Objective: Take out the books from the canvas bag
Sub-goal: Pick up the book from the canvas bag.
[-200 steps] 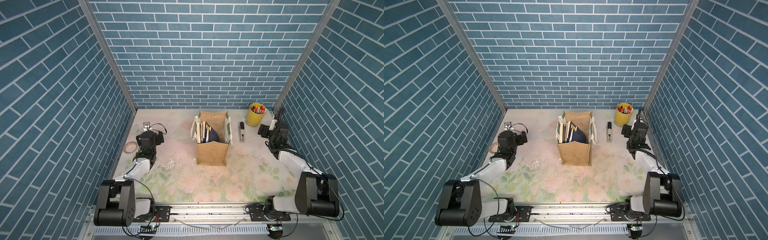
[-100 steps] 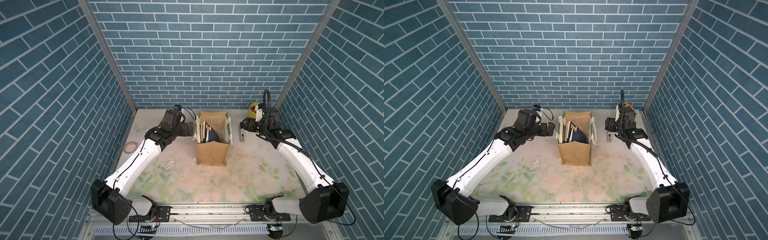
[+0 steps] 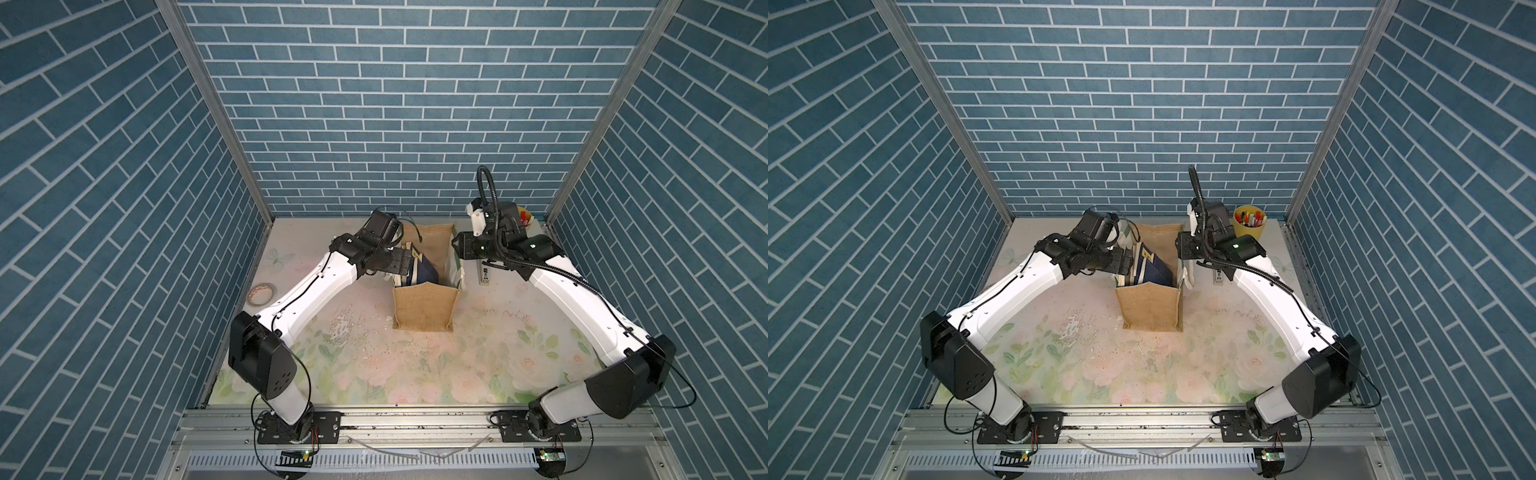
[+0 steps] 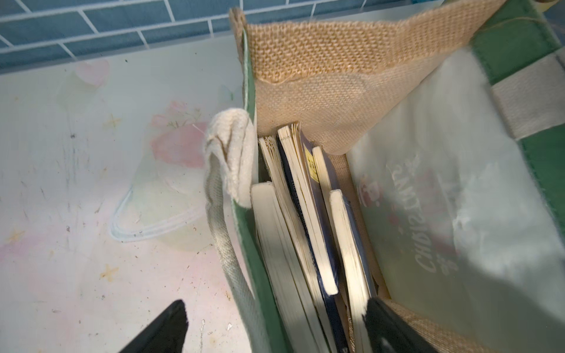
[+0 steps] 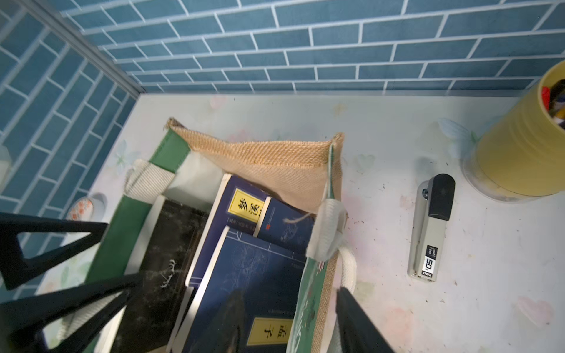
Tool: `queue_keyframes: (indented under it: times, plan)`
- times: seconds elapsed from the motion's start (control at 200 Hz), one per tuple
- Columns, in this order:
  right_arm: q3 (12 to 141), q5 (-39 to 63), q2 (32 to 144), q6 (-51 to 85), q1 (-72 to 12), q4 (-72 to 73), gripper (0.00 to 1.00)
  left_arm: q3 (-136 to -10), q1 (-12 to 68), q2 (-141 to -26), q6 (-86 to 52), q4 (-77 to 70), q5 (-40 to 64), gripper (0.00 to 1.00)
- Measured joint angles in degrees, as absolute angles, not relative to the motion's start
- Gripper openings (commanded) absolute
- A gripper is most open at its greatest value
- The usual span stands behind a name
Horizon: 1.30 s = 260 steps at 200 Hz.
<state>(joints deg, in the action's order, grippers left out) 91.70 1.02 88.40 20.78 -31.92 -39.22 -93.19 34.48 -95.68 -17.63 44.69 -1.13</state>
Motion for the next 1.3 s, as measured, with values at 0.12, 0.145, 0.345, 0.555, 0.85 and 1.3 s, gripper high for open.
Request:
queue_keyframes:
  times: [0.12,0.145,0.345,0.555,0.85,1.3]
  plan:
    - [101.8,1.0,94.1,21.4,-33.1,-45.4,0.48,-97.1,34.5,-96.4,-19.2,46.9,-0.3,0.83]
    - [103.8,1.3,94.8,21.8,-33.3,-46.5,0.48,-98.0,34.5,-96.3,-19.8,47.3,0.1,0.82]
    - [121.6,3.2,101.2,25.4,-34.3,-56.8,0.46,-103.9,34.5,-96.3,-24.2,51.7,1.2,0.81]
    - [130.7,5.9,105.8,28.8,-36.4,-64.4,0.45,-105.3,34.6,-96.3,-24.7,58.3,1.8,0.75]
    - [123.4,8.8,108.6,31.9,-39.2,-67.6,0.51,-102.2,34.8,-96.3,-24.9,62.7,5.5,0.65]
    - [119.7,8.4,113.0,33.7,-39.2,-66.6,0.55,-101.4,34.9,-96.5,-25.0,64.4,12.8,0.39]
